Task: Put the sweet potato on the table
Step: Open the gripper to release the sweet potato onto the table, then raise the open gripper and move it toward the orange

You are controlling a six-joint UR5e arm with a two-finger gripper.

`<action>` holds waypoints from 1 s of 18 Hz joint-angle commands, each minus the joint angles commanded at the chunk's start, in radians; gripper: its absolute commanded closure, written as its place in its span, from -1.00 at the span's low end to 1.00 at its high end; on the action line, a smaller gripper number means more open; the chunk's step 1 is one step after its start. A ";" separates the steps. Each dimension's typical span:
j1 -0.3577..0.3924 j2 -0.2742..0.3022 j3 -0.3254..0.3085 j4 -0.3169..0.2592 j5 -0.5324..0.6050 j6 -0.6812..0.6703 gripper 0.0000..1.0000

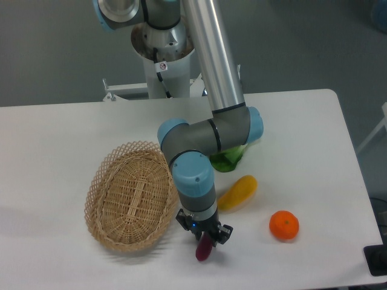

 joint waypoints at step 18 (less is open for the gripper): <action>0.167 0.235 0.095 -0.211 0.034 0.248 -1.00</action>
